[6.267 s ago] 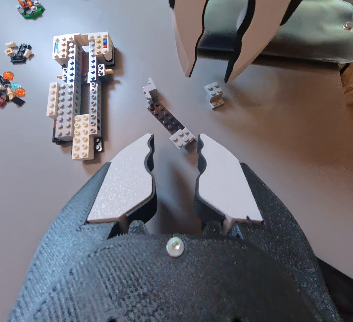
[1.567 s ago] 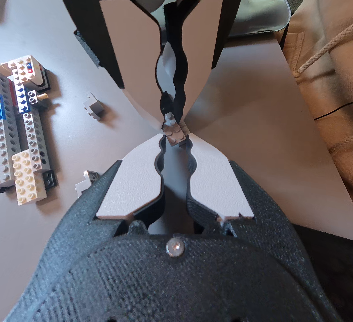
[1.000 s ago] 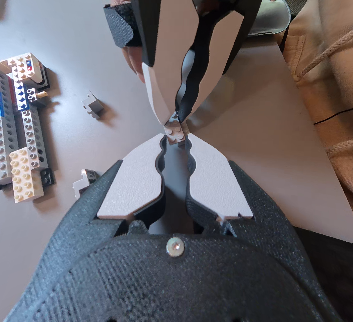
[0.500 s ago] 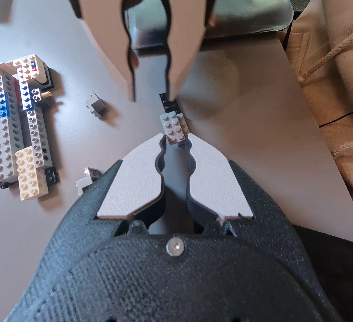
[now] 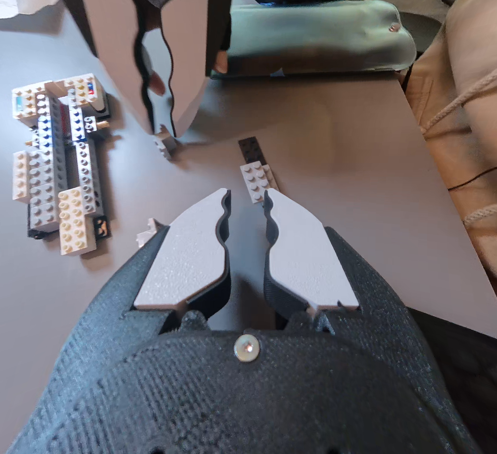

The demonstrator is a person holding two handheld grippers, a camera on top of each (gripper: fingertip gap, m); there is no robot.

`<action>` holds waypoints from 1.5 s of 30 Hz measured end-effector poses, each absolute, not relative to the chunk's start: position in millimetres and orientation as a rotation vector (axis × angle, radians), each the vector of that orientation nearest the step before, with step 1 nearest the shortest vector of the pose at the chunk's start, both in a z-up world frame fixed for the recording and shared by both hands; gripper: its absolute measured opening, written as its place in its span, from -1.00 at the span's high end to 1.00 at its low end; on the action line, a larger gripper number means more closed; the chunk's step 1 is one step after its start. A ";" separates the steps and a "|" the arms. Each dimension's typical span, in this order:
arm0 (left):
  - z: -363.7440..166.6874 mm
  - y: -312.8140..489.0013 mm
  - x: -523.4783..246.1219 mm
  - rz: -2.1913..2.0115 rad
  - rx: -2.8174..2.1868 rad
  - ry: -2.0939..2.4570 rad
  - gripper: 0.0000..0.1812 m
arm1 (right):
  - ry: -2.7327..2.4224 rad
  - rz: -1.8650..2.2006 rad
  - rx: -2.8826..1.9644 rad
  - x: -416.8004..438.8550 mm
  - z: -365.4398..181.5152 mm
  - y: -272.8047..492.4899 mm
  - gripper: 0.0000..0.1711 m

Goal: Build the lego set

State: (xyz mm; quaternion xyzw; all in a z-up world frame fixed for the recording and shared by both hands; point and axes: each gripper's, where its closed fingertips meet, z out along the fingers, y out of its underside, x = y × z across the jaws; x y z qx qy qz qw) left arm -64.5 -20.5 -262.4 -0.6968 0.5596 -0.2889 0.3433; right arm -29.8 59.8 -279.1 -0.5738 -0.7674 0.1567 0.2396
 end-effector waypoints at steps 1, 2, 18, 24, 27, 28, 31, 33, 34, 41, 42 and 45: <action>-260.8 -16.0 -65.3 -0.744 -1.813 1.423 0.75 | -2.104 0.426 -1.545 -31.1 -278.5 59.1 0.90; -259.0 -11.3 -65.9 -0.735 -1.812 1.391 0.75 | -2.095 0.427 -1.515 -33.1 -275.5 57.5 0.91; -205.8 -17.9 -42.6 -1.215 -1.729 1.050 0.69 | -1.768 -0.152 -0.412 -46.4 -206.0 -5.3 0.92; -206.5 -5.6 -46.7 -1.122 -1.750 0.994 0.82 | -1.745 -0.163 -0.494 -46.2 -207.8 -2.5 0.92; -209.2 -8.0 -47.3 -1.070 -1.727 1.059 0.82 | -1.760 -0.034 -0.583 -44.7 -211.7 -10.3 0.93; -211.9 -7.9 -48.3 -1.029 -1.722 1.090 0.82 | -1.774 0.053 -0.620 -43.9 -212.6 -16.2 0.95; -219.3 -12.1 -50.5 -0.946 -1.678 1.204 0.82 | -1.839 0.354 -0.820 -40.5 -213.4 -27.5 0.88; -221.3 -19.6 -49.0 -0.952 -1.649 1.268 0.82 | -1.842 0.524 -0.912 -38.8 -202.0 -27.9 0.84; -222.3 -23.9 -47.8 -0.961 -1.633 1.299 0.82 | -1.876 0.562 -0.925 -37.5 -198.9 -28.3 0.82; -223.2 -62.0 -38.8 -1.165 -1.542 1.459 0.82 | -2.263 0.511 -0.660 -40.1 -210.0 -62.8 0.80; -223.2 -65.5 -38.1 -1.187 -1.538 1.472 0.82 | -2.312 0.498 -0.624 -41.4 -213.1 -68.3 0.80; -219.7 -73.7 -38.1 -1.243 -1.514 1.495 0.82 | -2.406 0.434 -0.545 -46.6 -218.9 -75.4 0.75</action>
